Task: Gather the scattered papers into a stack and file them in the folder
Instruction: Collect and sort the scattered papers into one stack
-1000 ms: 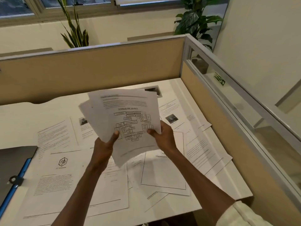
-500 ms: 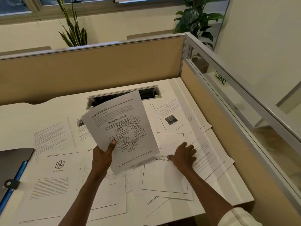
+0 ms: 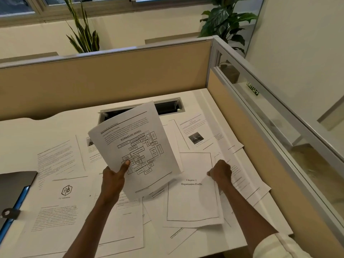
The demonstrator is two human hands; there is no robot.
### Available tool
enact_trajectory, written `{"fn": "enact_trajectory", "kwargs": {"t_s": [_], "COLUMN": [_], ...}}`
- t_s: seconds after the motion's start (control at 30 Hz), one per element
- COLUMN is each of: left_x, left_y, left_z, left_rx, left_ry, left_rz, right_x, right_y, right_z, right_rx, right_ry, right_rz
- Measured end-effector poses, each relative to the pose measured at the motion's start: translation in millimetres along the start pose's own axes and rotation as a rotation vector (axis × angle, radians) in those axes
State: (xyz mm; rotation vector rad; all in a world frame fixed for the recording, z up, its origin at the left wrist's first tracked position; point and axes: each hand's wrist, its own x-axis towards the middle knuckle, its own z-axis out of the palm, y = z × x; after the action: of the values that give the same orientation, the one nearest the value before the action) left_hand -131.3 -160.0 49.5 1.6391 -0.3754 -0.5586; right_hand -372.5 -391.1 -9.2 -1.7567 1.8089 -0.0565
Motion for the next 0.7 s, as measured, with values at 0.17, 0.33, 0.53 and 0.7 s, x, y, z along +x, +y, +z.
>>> {"fn": "enact_trajectory", "kwargs": {"t_s": [0.17, 0.33, 0.53, 0.7], "left_x": [4.6, 5.3, 5.1, 4.5], "left_y": [1.7, -1.2, -5.6, -7.0], "left_z": [-6.9, -14.9, -21.9, -32.9], "left_rx": [-0.003, 0.006, 0.007, 0.041], "left_ry": [0.007, 0.017, 0.046, 0.076], "left_rz": [-0.004, -0.014, -0.032, -0.038], "right_x": [26.7, 55.8, 66.3, 51.3], "right_y": [5.3, 19.0, 29.9, 29.8], "right_z": [-34.6, -42.2, -45.4, -65.4], "right_rx": [-0.060, -0.297, -0.278, -0.232], "right_ry": [0.158, 0.041, -0.028, 0.108], "right_rz": [-0.048, -0.040, -0.129, -0.313]}}
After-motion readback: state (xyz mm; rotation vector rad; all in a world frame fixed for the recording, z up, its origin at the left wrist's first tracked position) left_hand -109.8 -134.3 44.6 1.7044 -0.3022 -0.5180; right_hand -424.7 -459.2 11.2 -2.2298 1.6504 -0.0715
